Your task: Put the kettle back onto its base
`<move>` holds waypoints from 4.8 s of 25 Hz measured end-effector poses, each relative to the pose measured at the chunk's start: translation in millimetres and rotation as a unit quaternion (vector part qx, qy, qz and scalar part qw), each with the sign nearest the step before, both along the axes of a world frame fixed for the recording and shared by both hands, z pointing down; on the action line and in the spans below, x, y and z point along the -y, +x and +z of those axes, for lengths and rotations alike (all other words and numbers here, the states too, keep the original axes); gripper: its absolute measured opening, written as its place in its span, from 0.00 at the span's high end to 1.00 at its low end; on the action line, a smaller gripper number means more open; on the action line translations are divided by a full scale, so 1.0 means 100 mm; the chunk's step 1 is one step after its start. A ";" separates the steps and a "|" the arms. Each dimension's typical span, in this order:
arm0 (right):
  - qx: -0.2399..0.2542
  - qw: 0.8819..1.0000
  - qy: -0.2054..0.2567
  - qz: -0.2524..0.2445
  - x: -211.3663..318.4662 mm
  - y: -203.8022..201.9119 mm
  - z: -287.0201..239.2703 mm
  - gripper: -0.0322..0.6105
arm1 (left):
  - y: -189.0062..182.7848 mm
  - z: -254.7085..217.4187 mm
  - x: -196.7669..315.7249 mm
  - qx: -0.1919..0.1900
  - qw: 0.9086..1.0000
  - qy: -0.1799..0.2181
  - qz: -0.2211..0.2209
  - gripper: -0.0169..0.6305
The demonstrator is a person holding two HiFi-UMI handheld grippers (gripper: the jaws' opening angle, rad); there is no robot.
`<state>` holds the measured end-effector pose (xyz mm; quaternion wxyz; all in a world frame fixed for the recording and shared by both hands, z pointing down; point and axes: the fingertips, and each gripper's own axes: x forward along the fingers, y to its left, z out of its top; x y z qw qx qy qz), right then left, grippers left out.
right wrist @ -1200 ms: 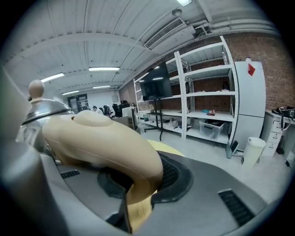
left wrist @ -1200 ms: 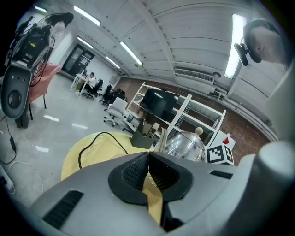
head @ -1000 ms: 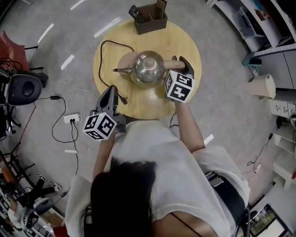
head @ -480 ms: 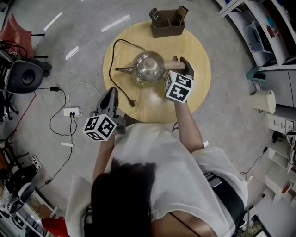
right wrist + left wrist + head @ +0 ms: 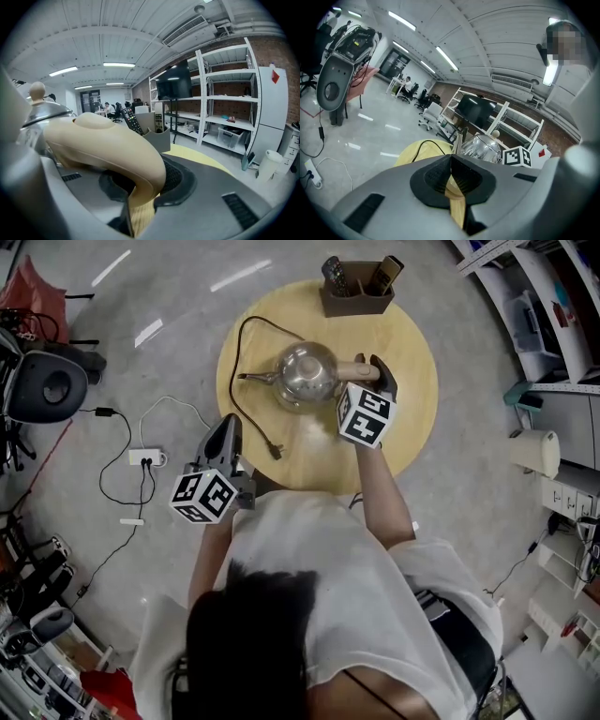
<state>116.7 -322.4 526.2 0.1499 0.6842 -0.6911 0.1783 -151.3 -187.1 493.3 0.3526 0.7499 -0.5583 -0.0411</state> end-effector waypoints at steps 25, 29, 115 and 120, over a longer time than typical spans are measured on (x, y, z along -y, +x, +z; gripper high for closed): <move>0.002 1.000 0.008 0.002 -0.07 0.05 0.14 0.79 | 0.08 0.03 0.16 0.036 0.999 0.005 0.036 0.93; -0.003 1.000 0.010 0.002 -0.08 0.04 0.13 0.79 | 0.08 0.03 0.17 0.031 0.999 0.004 0.036 0.93; 0.014 0.990 0.046 -0.134 -1.82 -0.52 -0.58 0.91 | 1.21 -0.33 -0.54 0.062 0.982 0.093 0.150 0.93; 0.004 0.989 0.042 -0.141 -1.84 -0.54 -0.55 0.91 | 1.20 -0.32 -0.53 0.065 0.982 0.097 0.148 0.93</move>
